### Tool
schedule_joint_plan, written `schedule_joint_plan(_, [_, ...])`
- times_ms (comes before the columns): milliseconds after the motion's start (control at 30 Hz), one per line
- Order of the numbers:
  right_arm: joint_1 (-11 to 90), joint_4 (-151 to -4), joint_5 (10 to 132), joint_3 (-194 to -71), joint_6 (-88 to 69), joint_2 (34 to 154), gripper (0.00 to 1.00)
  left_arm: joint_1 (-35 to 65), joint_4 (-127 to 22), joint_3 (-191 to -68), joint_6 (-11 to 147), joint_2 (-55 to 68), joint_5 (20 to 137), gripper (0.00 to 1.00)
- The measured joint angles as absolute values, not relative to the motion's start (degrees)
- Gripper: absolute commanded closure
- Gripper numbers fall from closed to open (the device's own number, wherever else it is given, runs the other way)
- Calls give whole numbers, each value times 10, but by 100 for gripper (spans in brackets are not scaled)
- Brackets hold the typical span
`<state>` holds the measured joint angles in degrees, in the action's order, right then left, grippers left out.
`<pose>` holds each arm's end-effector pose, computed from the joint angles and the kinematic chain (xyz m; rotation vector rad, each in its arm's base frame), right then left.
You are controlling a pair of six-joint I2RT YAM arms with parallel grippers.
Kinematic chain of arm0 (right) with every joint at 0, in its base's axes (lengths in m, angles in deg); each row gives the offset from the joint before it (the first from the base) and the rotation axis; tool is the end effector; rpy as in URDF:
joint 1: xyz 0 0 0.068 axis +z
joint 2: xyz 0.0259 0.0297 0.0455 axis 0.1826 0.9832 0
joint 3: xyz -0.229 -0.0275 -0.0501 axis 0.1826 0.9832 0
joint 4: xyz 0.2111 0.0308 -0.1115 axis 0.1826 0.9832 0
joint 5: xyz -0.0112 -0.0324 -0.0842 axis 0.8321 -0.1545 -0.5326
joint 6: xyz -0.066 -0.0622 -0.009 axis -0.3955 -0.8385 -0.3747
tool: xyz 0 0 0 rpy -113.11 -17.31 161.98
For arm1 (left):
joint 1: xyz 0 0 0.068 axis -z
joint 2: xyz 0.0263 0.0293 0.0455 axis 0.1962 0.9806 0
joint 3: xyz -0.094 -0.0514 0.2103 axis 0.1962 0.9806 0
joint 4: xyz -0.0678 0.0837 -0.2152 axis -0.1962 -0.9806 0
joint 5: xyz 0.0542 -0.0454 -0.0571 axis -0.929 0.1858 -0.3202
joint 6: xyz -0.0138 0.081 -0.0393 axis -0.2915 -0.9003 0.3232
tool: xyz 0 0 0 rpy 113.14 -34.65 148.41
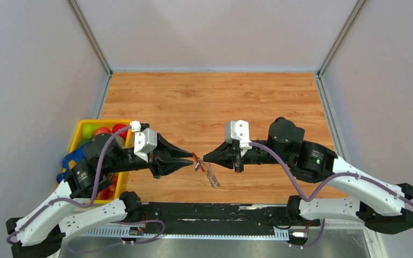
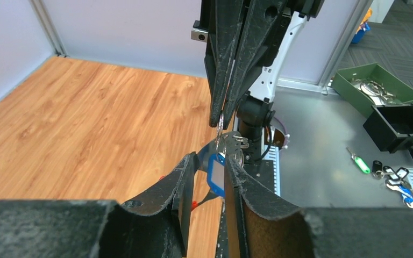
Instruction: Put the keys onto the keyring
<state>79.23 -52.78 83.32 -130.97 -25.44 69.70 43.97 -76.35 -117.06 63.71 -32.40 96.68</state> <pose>0.0620 0.2344 0.4047 -1.3427 1.2337 1.0476 0.0642 -0.1570 0.3949 1.0281 1.3225 -1.1980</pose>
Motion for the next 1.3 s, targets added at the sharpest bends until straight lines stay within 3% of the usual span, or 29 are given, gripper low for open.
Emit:
schedule_joint_plan(467, [792,-538,833,-1307,-256,697,100,440,-750,-1167,642,-303,972,73])
schedule_joint_plan(700, [792,-542,833,-1307,-257,696,100,440,-746,-1163,647,-300,981,97])
schedule_joint_plan(767, [792,-545,833,-1307,-257,696,100,440,-743,-1163,648,-299,984,100])
schedule_joint_plan(1300, [792,-574,833,-1290,-259,690,100,440,-720,-1156,650,-300,1007,100])
